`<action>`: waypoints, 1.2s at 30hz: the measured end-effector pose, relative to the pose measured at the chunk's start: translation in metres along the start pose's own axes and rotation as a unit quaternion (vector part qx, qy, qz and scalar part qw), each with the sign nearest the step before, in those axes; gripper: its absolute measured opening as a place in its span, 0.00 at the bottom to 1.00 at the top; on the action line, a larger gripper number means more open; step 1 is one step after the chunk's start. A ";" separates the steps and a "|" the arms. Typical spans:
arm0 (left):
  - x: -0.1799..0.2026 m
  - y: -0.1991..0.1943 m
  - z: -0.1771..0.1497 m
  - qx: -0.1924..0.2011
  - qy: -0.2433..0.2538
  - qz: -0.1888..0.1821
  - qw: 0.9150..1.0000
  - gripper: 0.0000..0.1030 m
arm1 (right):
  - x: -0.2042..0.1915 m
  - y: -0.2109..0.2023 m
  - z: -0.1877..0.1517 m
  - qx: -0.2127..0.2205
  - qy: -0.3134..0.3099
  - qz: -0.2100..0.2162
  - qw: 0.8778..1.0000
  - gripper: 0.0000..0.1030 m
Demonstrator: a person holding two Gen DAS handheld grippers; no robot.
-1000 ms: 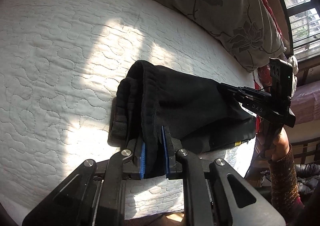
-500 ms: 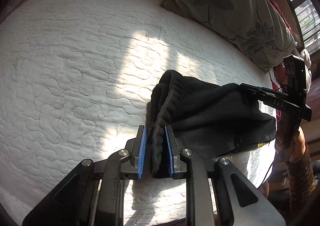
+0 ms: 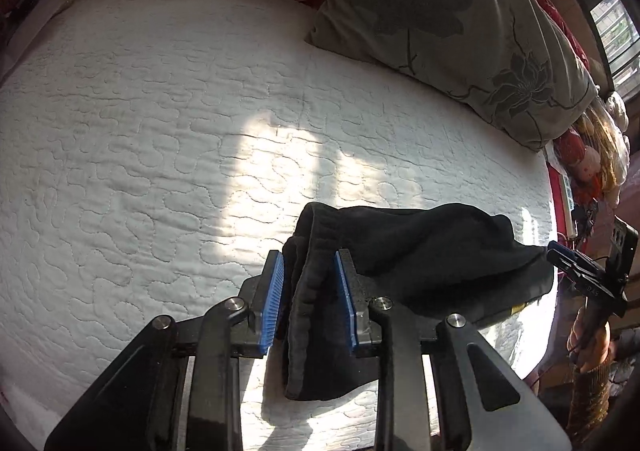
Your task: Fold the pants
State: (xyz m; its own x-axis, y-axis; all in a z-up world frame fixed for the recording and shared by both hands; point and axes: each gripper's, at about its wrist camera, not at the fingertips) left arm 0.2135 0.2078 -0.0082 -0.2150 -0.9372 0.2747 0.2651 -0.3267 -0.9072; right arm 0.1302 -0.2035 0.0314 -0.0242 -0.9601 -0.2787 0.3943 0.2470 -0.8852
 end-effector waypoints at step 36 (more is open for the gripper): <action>0.032 -0.044 -0.022 0.064 -0.045 0.011 0.997 0.10 | 0.180 -0.063 -0.054 0.011 0.219 -0.017 0.976 0.49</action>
State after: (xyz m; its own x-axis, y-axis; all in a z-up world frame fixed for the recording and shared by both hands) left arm 0.1744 0.1945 0.0335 -0.1247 -0.9494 0.2884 0.3878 -0.3142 -0.8666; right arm 0.0517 -0.3851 0.0166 -0.4256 -0.8183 -0.3864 0.4067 0.2085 -0.8895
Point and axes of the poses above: each gripper's, at about its wrist camera, not at the fingertips, and y roughly the way its jaws point, x to its right, z to its top, and after that the axes turned 8 degrees about y, right-handed
